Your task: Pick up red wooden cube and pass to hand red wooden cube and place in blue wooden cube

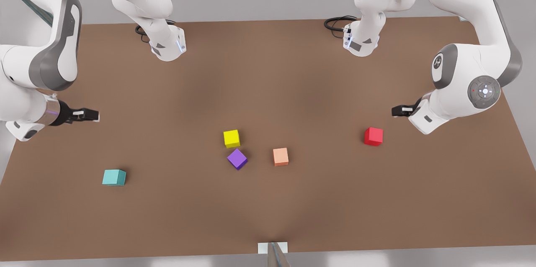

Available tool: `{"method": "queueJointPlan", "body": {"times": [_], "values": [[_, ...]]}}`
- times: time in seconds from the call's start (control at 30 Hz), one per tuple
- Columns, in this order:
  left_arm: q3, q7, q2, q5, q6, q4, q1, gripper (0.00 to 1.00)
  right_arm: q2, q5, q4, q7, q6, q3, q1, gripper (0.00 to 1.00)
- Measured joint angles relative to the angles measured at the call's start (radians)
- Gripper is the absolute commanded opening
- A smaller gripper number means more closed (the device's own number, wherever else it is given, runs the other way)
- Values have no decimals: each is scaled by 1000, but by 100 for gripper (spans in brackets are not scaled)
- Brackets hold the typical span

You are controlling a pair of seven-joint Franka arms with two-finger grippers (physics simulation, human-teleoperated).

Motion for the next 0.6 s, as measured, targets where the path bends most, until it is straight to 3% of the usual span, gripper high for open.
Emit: {"method": "queueJointPlan", "body": {"times": [0.1,0.23,0.33,0.47,0.6], "values": [[0,-1,7,0,16,0,0,100,1,-1,-2,-12,15,2,1,100],[0,-2,124,-26,102,-50,-7,100,5,0,-6,-28,23,2,1,100],[0,-1,171,-31,212,-143,-11,100,10,1,-3,-38,21,4,3,100],[9,17,159,-32,438,-387,-11,100,13,-2,0,-49,18,5,4,100],[20,39,163,-23,595,-450,-5,100,18,-3,0,-57,17,6,4,100]]}}
